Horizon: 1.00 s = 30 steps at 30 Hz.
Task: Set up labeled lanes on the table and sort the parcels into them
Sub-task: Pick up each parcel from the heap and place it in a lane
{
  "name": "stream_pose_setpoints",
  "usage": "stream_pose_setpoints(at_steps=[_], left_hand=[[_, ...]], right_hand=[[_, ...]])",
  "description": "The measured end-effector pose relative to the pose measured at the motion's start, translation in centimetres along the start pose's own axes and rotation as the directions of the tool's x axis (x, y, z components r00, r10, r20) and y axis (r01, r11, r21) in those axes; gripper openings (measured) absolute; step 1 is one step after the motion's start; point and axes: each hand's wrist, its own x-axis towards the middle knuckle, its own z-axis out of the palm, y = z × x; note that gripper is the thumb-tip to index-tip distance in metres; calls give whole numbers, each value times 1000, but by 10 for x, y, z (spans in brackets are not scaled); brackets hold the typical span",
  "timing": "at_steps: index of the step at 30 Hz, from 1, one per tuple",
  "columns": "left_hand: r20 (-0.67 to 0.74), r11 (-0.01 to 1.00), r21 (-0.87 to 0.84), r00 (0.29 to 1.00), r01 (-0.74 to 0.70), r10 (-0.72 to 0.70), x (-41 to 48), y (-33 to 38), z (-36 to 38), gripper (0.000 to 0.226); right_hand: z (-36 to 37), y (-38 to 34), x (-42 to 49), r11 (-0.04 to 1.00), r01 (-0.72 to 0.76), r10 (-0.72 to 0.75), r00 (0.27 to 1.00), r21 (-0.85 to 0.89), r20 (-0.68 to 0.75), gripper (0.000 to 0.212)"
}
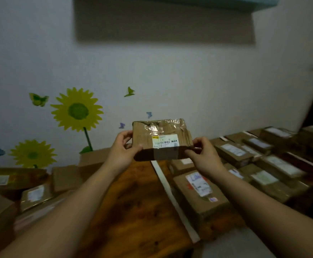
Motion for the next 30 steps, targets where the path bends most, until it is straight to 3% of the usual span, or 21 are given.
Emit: stream_pose_setpoints(at_steps=[3, 6, 10, 16, 23, 30], left_hand=[[81, 999, 11, 996, 47, -48, 0, -2, 82, 46], [170, 993, 19, 978, 120, -121, -1, -5, 164, 45], [333, 986, 112, 930, 125, -155, 0, -4, 264, 44], [537, 984, 108, 825, 141, -178, 9, -14, 397, 45], [632, 984, 56, 757, 168, -165, 53, -36, 532, 36], [646, 980, 55, 741, 192, -182, 109, -44, 648, 26]], right_hand=[[-66, 35, -3, 999, -35, 34, 990, -3, -133, 12], [-131, 69, -12, 995, -96, 92, 965, -4, -245, 26], [-212, 112, -30, 980, -197, 169, 911, -37, -377, 25], [-305, 170, -47, 940, -339, 266, 799, -37, -539, 20], [-394, 226, -5, 911, -408, 297, 742, -53, -601, 19], [-476, 262, 54, 901, -428, 310, 754, -74, -580, 25]])
